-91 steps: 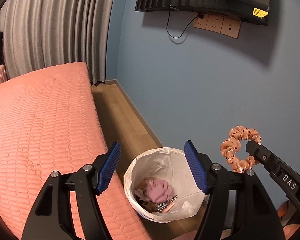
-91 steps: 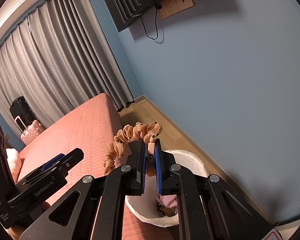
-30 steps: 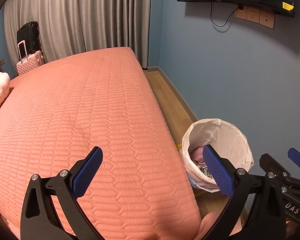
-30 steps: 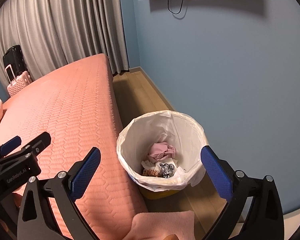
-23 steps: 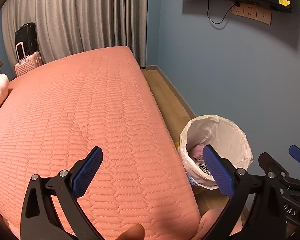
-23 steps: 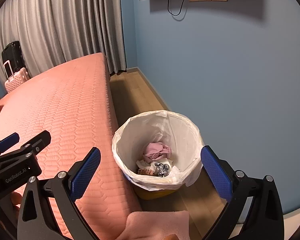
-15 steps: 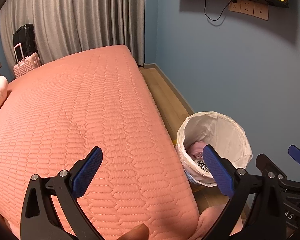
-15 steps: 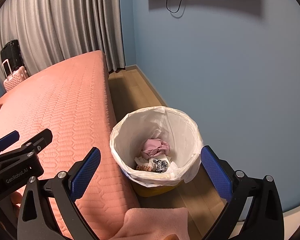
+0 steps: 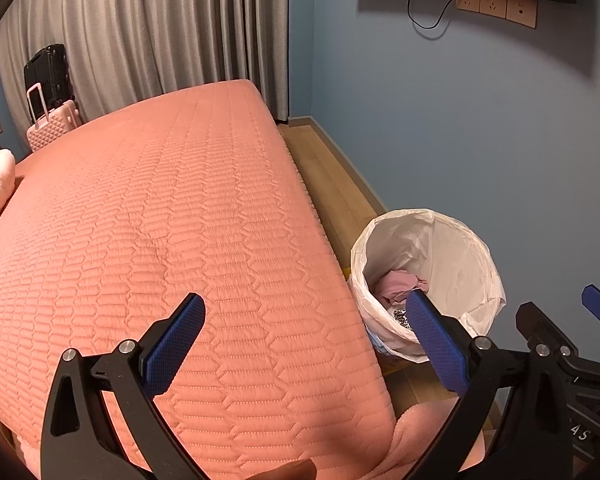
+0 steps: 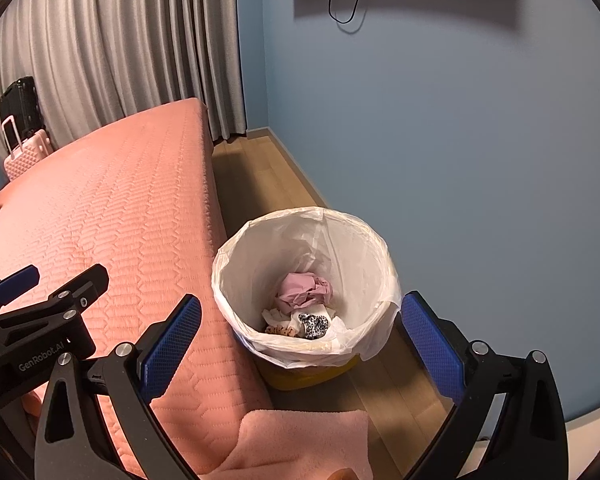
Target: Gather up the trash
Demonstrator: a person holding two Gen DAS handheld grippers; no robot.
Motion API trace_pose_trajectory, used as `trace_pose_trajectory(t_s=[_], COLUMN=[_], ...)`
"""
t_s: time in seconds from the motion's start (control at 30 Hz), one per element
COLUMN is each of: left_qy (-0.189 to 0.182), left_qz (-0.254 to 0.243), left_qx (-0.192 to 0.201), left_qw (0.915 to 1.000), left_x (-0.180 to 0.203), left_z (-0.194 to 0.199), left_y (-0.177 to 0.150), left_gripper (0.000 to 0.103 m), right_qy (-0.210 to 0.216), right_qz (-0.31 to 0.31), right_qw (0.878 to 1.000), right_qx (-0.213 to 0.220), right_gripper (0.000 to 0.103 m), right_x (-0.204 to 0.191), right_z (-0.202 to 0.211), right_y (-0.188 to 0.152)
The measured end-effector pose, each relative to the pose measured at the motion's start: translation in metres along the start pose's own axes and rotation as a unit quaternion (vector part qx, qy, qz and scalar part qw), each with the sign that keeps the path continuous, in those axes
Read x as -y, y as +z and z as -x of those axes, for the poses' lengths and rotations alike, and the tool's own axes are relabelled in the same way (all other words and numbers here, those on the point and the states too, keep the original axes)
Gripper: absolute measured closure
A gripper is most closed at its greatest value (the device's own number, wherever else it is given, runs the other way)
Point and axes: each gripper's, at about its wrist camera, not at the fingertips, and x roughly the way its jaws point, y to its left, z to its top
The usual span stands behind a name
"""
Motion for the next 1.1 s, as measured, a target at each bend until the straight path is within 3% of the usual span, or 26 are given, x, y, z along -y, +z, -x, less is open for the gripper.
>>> trace_pose_trajectory(t_s=[1.1], left_qy=[0.019], left_qz=[-0.005], left_qx=[-0.016], left_qw=[0.9997], left_x=[0.013], left_z=[-0.006], left_y=[-0.006], left_gripper=[0.007], right_qy=[-0.011], right_qz=[-0.009], right_qw=[1.0], right_qx=[-0.015], right_gripper=[0.005], right_x=[0.007], right_z=[-0.006], right_y=[-0.009])
